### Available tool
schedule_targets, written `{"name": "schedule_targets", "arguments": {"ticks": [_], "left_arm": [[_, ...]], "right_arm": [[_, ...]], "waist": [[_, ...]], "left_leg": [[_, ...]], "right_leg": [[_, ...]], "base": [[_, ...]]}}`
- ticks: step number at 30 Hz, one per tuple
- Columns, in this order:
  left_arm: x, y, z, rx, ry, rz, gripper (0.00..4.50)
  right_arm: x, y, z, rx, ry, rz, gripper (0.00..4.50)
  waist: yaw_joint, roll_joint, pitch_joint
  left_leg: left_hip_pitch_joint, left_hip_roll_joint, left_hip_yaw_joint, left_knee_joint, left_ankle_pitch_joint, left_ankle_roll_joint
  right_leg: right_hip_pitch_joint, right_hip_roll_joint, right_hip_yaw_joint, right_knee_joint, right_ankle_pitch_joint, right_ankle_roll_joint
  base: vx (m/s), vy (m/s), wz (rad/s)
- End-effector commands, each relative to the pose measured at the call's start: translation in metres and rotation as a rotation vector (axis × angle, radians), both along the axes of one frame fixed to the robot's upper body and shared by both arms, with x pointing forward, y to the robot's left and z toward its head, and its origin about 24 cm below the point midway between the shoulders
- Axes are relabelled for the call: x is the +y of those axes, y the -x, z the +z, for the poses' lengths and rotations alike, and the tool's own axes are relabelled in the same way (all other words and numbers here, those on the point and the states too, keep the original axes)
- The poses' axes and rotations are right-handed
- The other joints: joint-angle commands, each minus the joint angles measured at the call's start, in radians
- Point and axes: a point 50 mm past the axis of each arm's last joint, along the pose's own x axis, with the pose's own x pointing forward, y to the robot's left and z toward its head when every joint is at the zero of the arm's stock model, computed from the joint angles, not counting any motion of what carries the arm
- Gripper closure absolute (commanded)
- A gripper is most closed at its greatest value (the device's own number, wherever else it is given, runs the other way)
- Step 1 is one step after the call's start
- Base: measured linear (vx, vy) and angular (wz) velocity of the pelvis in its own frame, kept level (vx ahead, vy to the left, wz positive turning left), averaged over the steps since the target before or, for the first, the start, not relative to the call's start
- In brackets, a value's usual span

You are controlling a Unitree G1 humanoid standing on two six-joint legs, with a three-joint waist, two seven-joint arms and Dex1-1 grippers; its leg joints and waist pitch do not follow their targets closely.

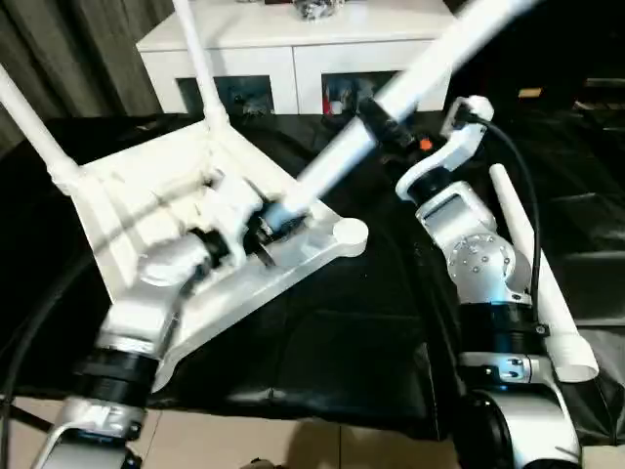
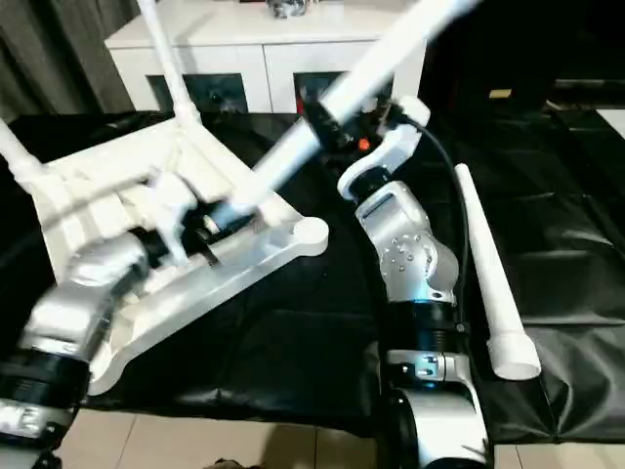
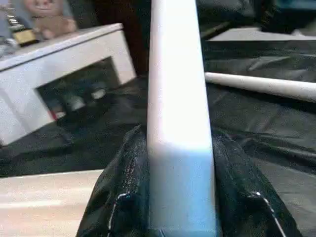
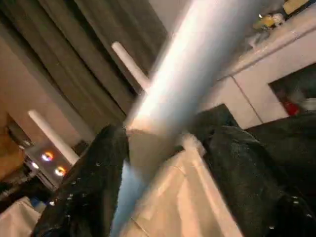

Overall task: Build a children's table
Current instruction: Insert table leg to table base

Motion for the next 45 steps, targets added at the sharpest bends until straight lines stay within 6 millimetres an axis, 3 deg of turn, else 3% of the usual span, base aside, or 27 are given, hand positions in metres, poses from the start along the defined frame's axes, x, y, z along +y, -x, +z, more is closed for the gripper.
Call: {"name": "schedule_targets", "arguments": {"ticks": [1, 2, 5, 6, 7, 8, 9, 11, 12, 13, 14, 15, 20, 27, 33, 34, 38, 45], "left_arm": [[0.016, -0.003, 0.024, -0.08, 0.017, 0.05, 3.13], [0.02, -0.003, 0.024, -0.08, 0.009, 0.059, 3.13], [0.036, -0.002, 0.027, -0.078, -0.047, 0.086, 3.13], [0.037, -0.002, 0.027, -0.078, -0.048, 0.086, 3.13], [0.041, -0.001, 0.027, -0.066, -0.07, 0.08, 3.13], [0.041, -0.001, 0.027, -0.064, -0.073, 0.078, 3.13], [0.043, 0.001, 0.026, -0.052, -0.102, 0.062, 3.13], [0.046, 0.004, 0.025, -0.025, -0.149, 0.033, 3.13], [0.047, 0.006, 0.025, -0.007, -0.184, 0.006, 3.13], [0.047, 0.007, 0.025, 0.0, -0.195, -0.004, 3.13], [0.047, 0.009, 0.025, 0.022, -0.228, -0.035, 3.13], [0.047, 0.009, 0.026, 0.022, -0.243, -0.042, 3.13], [0.047, 0.016, 0.03, 0.077, -0.319, -0.122, 3.13], [0.044, 0.026, 0.034, 0.115, -0.358, -0.198, 3.13], [0.036, 0.036, 0.049, 0.137, -0.314, -0.296, 3.13], [0.035, 0.038, 0.05, 0.14, -0.313, -0.303, 3.13], [0.037, 0.04, 0.053, 0.145, -0.319, -0.307, 3.13], [0.042, 0.038, 0.055, 0.151, -0.331, -0.269, 3.13]], "right_arm": [[-0.008, 0.003, -0.009, 0.022, 0.047, 0.015, 1.3], [-0.011, 0.004, -0.009, 0.009, 0.079, 0.021, 1.19], [-0.036, 0.006, -0.012, -0.048, 0.281, -0.016, 0.94], [-0.037, 0.006, -0.012, -0.049, 0.285, -0.017, 0.76], [-0.046, 0.006, -0.012, -0.097, 0.431, -0.055, 0.76], [-0.048, 0.006, -0.012, -0.107, 0.458, -0.061, 0.65], [-0.053, 0.005, -0.007, -0.178, 0.592, -0.102, 0.58], [-0.058, 0.005, 0.003, -0.307, 0.793, -0.15, 0.45], [-0.058, 0.006, 0.012, -0.457, 1.059, -0.169, 0.34], [-0.058, 0.007, 0.014, -0.515, 1.159, -0.165, 0.34], [-0.057, 0.008, 0.017, -0.659, 1.433, -0.167, 0.22], [-0.06, 0.006, 0.018, -0.674, 1.488, -0.184, 0.09], [-0.076, -0.005, 0.025, -0.711, 1.711, -0.303, 0.0], [-0.082, -0.014, 0.016, -0.765, 1.861, -0.302, 0.0], [-0.086, -0.018, -0.006, -0.744, 1.939, -0.203, 0.0], [-0.086, -0.018, -0.008, -0.74, 1.936, -0.189, 0.29], [-0.086, -0.017, -0.014, -0.724, 1.888, -0.135, 0.42], [-0.086, -0.018, -0.016, -0.718, 1.859, -0.121, 1.02]], "waist": [[0.005, -0.013, -0.079], [0.006, -0.017, -0.079], [0.011, -0.018, -0.081], [0.014, -0.017, -0.081], [0.016, -0.017, -0.081], [0.018, -0.018, -0.08], [0.021, -0.013, -0.079], [0.023, -0.019, -0.078], [0.029, -0.014, -0.078], [0.027, -0.017, -0.077], [0.025, -0.018, -0.075], [0.022, -0.023, -0.072], [0.02, -0.023, -0.071], [0.013, -0.023, -0.071], [0.008, -0.024, -0.072], [0.005, -0.024, -0.072], [-0.004, -0.026, -0.07], [-0.019, -0.024, -0.065]], "left_leg": [[0.029, 0.043, -0.02, -0.073, -0.207, -0.003], [0.028, 0.043, -0.02, -0.072, -0.203, -0.002], [0.028, 0.042, -0.018, -0.068, -0.18, 0.0], [0.028, 0.042, -0.018, -0.067, -0.175, 0.0], [0.029, 0.042, -0.017, -0.065, -0.179, 0.002], [0.028, 0.043, -0.017, -0.065, -0.18, -0.003], [0.031, 0.041, -0.015, -0.064, -0.186, -0.001], [0.031, 0.041, -0.013, -0.062, -0.193, -0.012], [0.03, 0.045, -0.018, -0.063, -0.191, -0.023], [0.031, 0.042, -0.015, -0.062, -0.194, -0.027], [0.031, 0.04, -0.014, -0.06, -0.207, -0.017], [0.028, 0.037, -0.013, -0.06, -0.21, -0.017], [0.031, 0.041, -0.016, -0.058, -0.224, 0.02], [0.027, 0.039, -0.015, -0.051, -0.227, 0.033], [0.027, 0.039, -0.013, -0.047, -0.232, 0.04], [0.026, 0.038, -0.013, -0.047, -0.236, 0.042], [0.025, 0.038, -0.015, -0.048, -0.257, 0.043], [0.024, 0.037, -0.016, -0.048, -0.318, 0.026]], "right_leg": [[0.043, -0.049, 0.035, -0.058, -0.144, -0.202], [0.044, -0.049, 0.035, -0.058, -0.14, -0.201], [0.045, -0.049, 0.036, -0.055, -0.127, -0.2], [0.044, -0.048, 0.034, -0.055, -0.127, -0.2], [0.043, -0.051, 0.035, -0.055, -0.134, -0.203], [0.041, -0.051, 0.034, -0.056, -0.145, -0.201], [0.041, -0.052, 0.037, -0.057, -0.153, -0.203], [0.038, -0.05, 0.036, -0.06, -0.171, -0.199], [0.037, -0.054, 0.034, -0.056, -0.179, -0.199], [0.038, -0.05, 0.033, -0.059, -0.181, -0.198], [0.041, -0.051, 0.037, -0.06, -0.183, -0.203], [0.041, -0.046, 0.035, -0.061, -0.196, -0.204], [0.042, -0.047, 0.038, -0.061, -0.198, -0.23], [0.044, -0.044, 0.036, -0.057, -0.169, -0.255], [0.047, -0.042, 0.036, -0.053, -0.151, -0.268], [0.048, -0.039, 0.035, -0.053, -0.151, -0.268], [0.049, -0.039, 0.034, -0.055, -0.172, -0.267], [0.045, -0.038, 0.034, -0.058, -0.233, -0.261]], "base": [[0.0, 0.0, 0.0], [0.0, 0.0, 0.0], [0.0, 0.0, 0.0], [0.0, 0.0, 0.0], [0.0, 0.0, 0.0], [0.0, 0.0, 0.0], [0.0, 0.0, 0.0], [0.0, 0.0, 0.0], [0.0, 0.0, 0.0], [0.0, 0.0, 0.0], [0.0, 0.0, 0.0], [0.0, 0.0, 0.0], [0.0, 0.0, 0.0], [0.0, 0.0, 0.0], [0.0, 0.0, 0.0], [0.0, 0.0, 0.0], [0.0, 0.0, 0.0], [0.0, 0.0, 0.0]]}}
